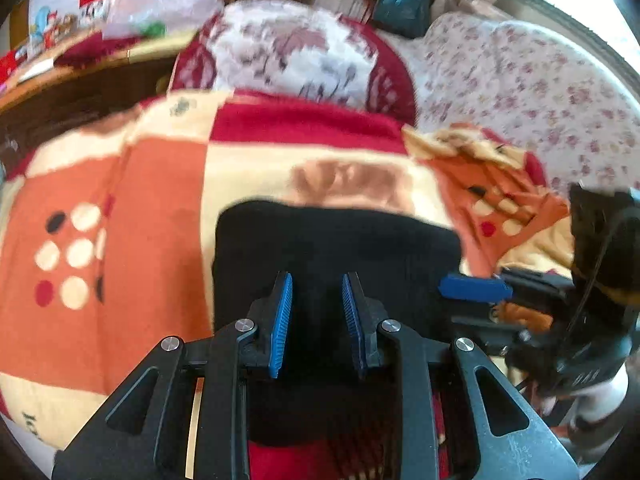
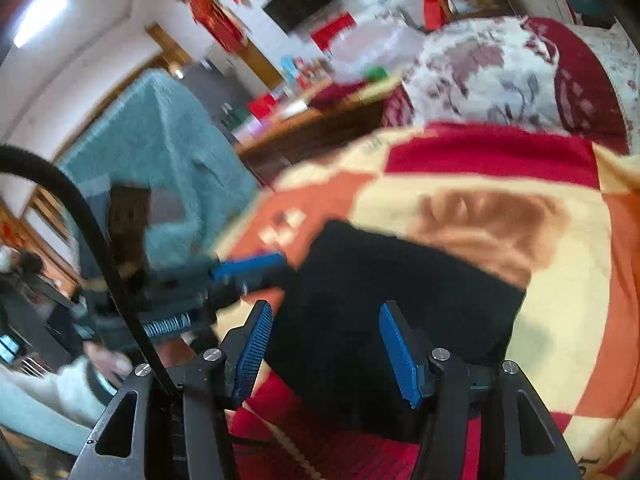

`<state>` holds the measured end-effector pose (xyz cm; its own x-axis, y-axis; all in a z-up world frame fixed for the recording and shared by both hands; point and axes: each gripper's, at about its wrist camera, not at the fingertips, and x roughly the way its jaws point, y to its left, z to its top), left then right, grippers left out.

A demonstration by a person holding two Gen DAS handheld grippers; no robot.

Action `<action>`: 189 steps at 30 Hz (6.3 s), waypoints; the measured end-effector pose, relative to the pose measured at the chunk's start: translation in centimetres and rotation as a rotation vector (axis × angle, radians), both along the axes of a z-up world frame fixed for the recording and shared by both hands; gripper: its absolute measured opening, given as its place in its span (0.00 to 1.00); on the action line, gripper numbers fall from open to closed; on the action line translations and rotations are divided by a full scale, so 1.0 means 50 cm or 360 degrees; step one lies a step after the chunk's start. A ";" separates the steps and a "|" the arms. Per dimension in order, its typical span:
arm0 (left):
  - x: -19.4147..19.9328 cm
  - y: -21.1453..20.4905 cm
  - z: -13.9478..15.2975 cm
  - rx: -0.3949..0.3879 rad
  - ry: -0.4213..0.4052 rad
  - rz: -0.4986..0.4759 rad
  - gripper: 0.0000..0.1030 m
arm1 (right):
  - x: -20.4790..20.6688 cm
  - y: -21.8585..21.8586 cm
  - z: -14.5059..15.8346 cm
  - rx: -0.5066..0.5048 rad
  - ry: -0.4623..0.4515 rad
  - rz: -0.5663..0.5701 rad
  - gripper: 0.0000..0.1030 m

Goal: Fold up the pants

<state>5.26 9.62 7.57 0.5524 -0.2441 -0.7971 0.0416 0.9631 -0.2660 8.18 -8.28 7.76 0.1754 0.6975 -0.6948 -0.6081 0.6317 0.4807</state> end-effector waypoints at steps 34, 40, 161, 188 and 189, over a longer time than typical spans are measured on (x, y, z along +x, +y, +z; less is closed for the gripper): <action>-0.071 0.026 0.009 0.0008 -0.0027 0.0183 0.49 | -0.013 -0.111 0.000 0.0086 0.0070 -0.0403 0.78; -0.076 0.062 -0.002 -0.0116 -0.0010 0.0206 0.57 | -0.005 -0.129 -0.023 0.0097 0.0133 -0.0461 0.85; -0.085 -0.135 0.134 0.0287 -0.0323 0.0318 0.79 | -0.053 -0.126 0.147 -0.0134 -0.0440 -0.0594 0.77; -0.096 -0.115 0.124 0.0311 -0.0314 0.0337 0.79 | -0.053 -0.138 0.135 -0.0161 -0.0394 -0.0626 0.77; -0.096 -0.116 0.124 0.0312 -0.0313 0.0338 0.79 | -0.054 -0.138 0.135 -0.0162 -0.0393 -0.0627 0.77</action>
